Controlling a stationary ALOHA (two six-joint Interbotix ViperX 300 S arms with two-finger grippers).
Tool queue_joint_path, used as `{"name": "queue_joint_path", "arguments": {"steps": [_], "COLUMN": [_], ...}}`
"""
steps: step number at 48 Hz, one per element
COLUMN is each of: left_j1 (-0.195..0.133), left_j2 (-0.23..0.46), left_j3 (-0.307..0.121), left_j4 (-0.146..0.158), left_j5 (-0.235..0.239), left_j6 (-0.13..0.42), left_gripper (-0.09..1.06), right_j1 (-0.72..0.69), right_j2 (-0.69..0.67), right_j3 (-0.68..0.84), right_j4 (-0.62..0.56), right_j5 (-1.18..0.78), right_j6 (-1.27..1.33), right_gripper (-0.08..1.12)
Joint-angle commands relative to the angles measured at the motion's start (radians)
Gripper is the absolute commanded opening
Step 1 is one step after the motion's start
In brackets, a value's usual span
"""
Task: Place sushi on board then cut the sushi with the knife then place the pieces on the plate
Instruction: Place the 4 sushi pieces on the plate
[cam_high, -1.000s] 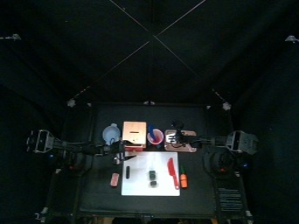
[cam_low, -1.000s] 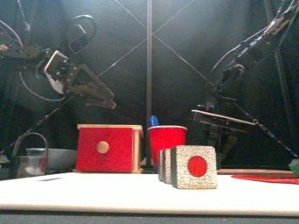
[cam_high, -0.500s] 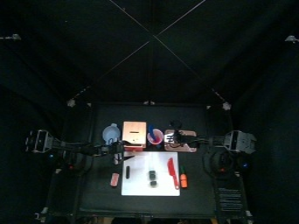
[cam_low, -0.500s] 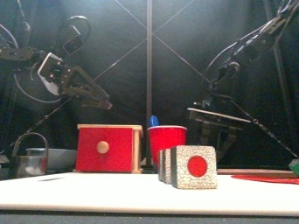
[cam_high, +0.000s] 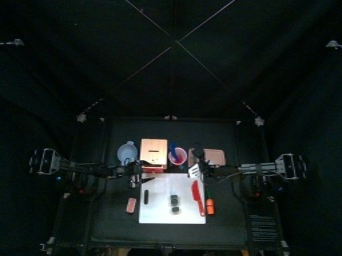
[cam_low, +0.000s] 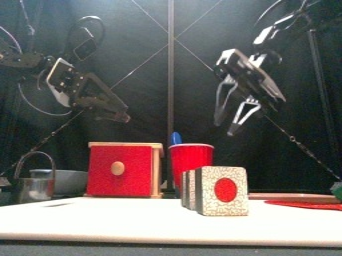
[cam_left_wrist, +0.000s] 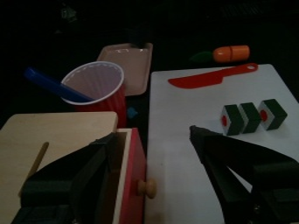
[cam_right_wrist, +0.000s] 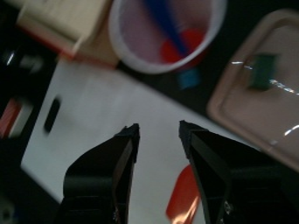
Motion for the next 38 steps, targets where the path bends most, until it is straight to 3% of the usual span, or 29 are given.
{"name": "queue_joint_path", "arguments": {"steps": [1, 10, 18, 26, 38], "left_j1": [0.0, -0.002, -0.002, -0.002, 0.0], "left_j2": [-0.005, 0.002, 0.006, 0.006, 0.006], "left_j3": [-0.049, -0.077, -0.08, -0.074, -0.061], "left_j4": [-0.017, -0.048, -0.097, -0.14, -0.166], "left_j5": [-0.006, -0.006, -0.009, -0.009, -0.009], "left_j6": [-0.002, -0.003, -0.003, -0.002, -0.002], "left_gripper": [0.99, 0.99, 0.99, 0.99, 0.99], "right_j1": [0.072, 0.094, 0.072, 0.021, 0.0], "right_j2": [0.074, 0.146, 0.179, 0.249, 0.341], "right_j3": [-0.092, -0.199, -0.264, -0.308, -0.354], "right_j4": [0.031, 0.169, 0.393, 0.598, 0.577], "right_j5": [-0.029, 0.035, 0.169, 0.172, 0.181], "right_j6": [-0.114, -0.449, -0.882, -1.213, -1.342], "right_gripper": [0.79, 0.79, 0.79, 0.79, 0.8]}}
